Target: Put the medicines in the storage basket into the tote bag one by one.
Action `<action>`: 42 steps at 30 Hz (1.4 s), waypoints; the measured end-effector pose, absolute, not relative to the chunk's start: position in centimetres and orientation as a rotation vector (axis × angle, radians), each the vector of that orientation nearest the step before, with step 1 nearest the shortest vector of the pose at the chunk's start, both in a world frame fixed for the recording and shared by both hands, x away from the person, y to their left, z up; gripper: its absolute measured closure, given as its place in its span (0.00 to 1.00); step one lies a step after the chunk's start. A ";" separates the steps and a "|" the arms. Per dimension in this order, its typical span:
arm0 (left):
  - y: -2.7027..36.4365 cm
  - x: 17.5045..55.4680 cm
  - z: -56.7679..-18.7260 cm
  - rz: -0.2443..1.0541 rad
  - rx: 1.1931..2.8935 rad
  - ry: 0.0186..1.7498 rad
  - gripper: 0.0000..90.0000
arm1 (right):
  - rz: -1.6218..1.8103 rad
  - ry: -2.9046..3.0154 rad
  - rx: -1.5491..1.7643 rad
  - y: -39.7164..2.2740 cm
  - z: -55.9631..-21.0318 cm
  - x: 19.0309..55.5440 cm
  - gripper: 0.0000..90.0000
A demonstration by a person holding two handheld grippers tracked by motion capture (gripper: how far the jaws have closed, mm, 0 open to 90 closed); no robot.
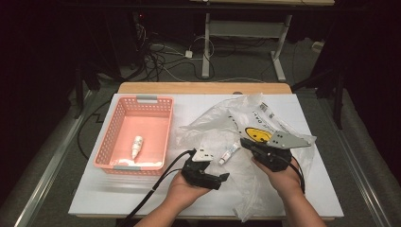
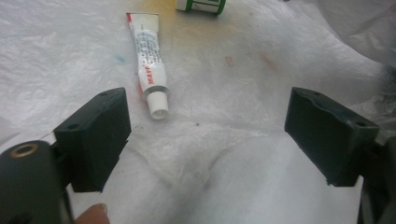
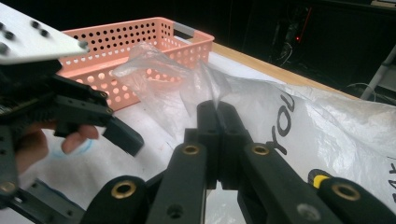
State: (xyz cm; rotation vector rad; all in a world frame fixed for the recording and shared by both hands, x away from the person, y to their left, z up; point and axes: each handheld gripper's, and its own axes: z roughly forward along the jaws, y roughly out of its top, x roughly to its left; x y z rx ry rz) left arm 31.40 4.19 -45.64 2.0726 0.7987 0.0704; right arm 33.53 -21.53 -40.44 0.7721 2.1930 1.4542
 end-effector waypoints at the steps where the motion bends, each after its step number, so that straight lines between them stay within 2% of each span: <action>1: 4.4 31.3 -45.6 0.070 2.075 0.801 0.12 | 1.453 2.192 0.776 -21.5 -40.4 33.5 1.00; 8: 6.2 30.6 -44.8 0.084 2.085 0.818 0.00 | 1.451 2.193 0.783 -21.6 -40.6 33.6 1.00; 25: 10.7 28.7 -42.3 0.157 2.055 0.861 0.00 | 1.442 2.193 0.784 -21.5 -40.6 33.4 1.00; 42: 15.7 29.4 -41.5 0.213 2.004 0.951 0.00 | 1.444 2.195 0.778 -21.6 -40.5 33.5 1.00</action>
